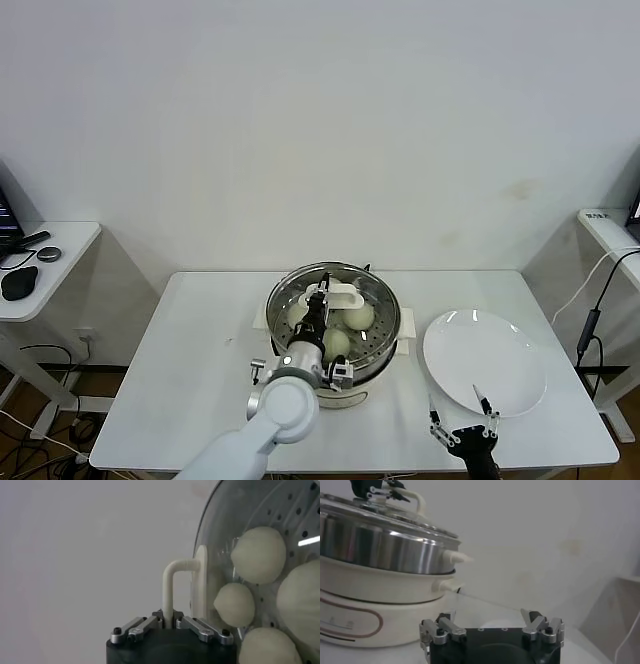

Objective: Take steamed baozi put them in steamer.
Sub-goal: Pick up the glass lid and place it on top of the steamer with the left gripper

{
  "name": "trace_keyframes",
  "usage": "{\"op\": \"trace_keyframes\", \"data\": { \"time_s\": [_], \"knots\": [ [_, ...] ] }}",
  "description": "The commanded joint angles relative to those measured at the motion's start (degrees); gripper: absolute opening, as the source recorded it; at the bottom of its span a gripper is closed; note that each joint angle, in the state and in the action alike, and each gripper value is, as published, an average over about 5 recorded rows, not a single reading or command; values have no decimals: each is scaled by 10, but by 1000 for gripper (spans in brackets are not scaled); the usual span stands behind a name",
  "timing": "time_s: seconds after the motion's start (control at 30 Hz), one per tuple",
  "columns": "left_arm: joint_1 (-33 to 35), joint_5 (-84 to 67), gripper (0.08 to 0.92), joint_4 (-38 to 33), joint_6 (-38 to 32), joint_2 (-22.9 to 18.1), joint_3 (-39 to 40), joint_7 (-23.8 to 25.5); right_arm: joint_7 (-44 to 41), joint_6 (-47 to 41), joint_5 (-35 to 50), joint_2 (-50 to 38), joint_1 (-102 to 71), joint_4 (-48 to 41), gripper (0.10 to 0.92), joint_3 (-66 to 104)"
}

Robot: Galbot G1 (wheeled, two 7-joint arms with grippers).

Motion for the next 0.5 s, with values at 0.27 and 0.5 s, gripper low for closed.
{"op": "trace_keyframes", "data": {
  "time_s": [0.27, 0.5],
  "knots": [
    [8, 10, 172, 9, -1, -18, 1, -2, 4, 3, -5, 1, 0, -4, 823, -2],
    [14, 11, 172, 1, -2, -14, 1, -2, 4, 4, -7, 1, 0, -6, 823, -2]
  ]
}}
